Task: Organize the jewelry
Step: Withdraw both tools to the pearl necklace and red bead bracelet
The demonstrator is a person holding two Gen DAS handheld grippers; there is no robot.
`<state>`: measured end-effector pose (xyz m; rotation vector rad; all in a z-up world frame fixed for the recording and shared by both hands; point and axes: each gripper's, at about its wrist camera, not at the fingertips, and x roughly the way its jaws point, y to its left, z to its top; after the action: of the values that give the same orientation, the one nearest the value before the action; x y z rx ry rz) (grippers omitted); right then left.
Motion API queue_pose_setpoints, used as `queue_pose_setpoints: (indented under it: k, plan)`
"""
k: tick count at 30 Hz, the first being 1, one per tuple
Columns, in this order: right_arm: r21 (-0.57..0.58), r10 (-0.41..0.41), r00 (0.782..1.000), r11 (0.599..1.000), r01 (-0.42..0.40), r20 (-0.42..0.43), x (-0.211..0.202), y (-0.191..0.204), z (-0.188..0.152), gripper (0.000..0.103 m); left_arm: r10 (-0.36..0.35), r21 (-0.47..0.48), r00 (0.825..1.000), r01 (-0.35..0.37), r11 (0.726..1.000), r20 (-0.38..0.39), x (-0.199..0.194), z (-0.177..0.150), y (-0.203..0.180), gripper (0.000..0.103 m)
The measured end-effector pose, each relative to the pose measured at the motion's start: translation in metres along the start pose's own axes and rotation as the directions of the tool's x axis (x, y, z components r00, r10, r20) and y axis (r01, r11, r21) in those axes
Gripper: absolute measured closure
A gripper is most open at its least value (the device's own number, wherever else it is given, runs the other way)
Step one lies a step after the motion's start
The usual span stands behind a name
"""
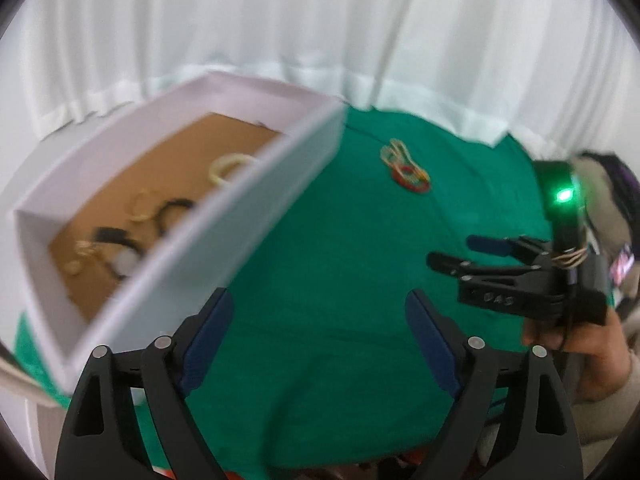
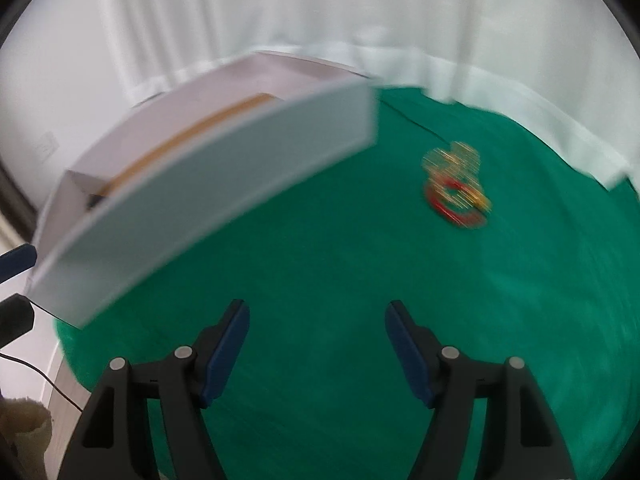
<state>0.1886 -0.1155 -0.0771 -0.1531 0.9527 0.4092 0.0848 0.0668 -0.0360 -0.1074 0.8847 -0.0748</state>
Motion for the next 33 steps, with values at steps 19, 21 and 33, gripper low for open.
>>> queue_pose_setpoints:
  k: [19, 21, 33]
  plan:
    - [0.245, -0.247, 0.969, 0.939, 0.243, -0.014, -0.014, -0.118, -0.088, 0.031, 0.045, 0.088, 0.981, -0.029, 0.996, -0.19, 0.124, -0.036, -0.054, 0.007]
    - [0.251, -0.25, 0.968, 0.937, 0.245, -0.011, -0.015, -0.121, -0.088, 0.031, 0.048, 0.087, 0.979, -0.032, 0.996, -0.198, 0.127, -0.036, -0.053, 0.003]
    - [0.267, -0.26, 0.965, 0.93, 0.254, -0.01, -0.017, -0.132, -0.099, 0.029, 0.056, 0.132, 0.983, -0.033, 0.991, -0.176, 0.131, -0.038, -0.057, 0.0]
